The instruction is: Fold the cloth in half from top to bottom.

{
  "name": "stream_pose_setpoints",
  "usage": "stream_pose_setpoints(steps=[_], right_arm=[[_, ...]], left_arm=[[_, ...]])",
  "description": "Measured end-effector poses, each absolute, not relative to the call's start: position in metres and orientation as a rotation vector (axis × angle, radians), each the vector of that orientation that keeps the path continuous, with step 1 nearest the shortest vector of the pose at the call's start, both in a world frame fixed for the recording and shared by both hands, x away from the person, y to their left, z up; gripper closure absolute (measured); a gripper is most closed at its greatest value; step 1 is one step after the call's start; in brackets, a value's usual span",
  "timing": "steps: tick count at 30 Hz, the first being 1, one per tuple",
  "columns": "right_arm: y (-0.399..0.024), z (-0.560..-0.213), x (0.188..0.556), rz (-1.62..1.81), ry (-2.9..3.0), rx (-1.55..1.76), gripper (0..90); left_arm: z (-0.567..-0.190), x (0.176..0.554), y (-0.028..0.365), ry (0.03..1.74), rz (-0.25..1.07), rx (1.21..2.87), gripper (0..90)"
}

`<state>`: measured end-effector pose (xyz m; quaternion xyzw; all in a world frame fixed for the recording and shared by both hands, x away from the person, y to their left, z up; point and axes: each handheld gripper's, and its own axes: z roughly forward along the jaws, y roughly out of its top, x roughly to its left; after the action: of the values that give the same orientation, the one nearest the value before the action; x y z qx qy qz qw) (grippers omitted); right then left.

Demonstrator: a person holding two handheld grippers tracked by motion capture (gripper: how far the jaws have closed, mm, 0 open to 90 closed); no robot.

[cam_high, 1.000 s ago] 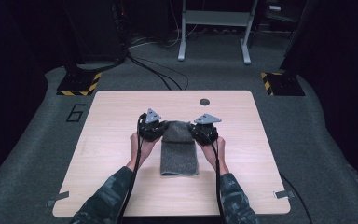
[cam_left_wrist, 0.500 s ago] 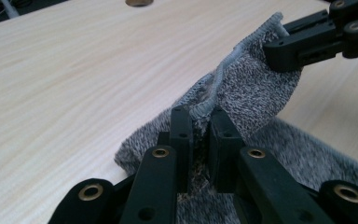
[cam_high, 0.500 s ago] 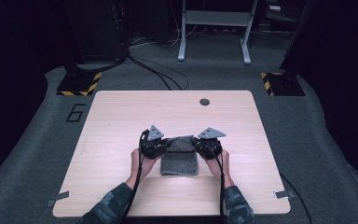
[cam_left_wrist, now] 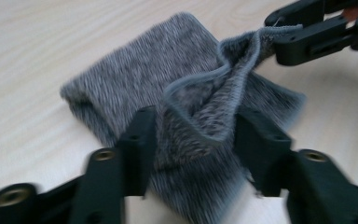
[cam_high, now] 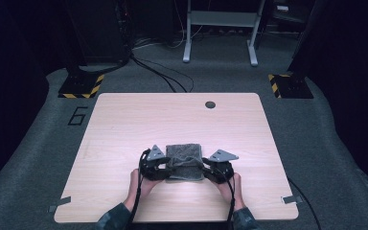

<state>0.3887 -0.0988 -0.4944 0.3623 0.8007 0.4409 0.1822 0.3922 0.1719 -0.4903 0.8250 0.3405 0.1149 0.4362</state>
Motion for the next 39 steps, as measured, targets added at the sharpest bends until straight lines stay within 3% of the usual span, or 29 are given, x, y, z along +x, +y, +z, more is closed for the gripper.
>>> stream_pose_setpoints(steps=[6,8,13,26,32,39], right_arm=[[-0.116,-0.476,0.378,1.308,2.207,1.041,55.4],[-0.110,-0.471,0.389,1.257,2.194,1.085,46.5],[-0.086,-0.491,0.401,1.066,2.261,1.147,35.5],[-0.088,-0.520,0.390,0.966,2.279,1.207,32.0],[-0.091,-0.523,0.395,0.976,2.274,1.224,22.0],[-0.090,-0.521,0.396,0.944,2.265,1.230,16.4]], left_arm=[[-0.476,0.382,0.192,0.868,0.326,1.994,29.0],[-0.474,0.396,0.189,0.911,0.369,1.986,26.1],[-0.497,0.411,0.169,0.949,0.365,2.127,20.7],[-0.519,0.405,0.181,0.969,0.421,2.206,19.7],[-0.521,0.410,0.182,0.974,0.399,2.208,16.7],[-0.520,0.411,0.185,0.980,0.388,2.190,14.4]])
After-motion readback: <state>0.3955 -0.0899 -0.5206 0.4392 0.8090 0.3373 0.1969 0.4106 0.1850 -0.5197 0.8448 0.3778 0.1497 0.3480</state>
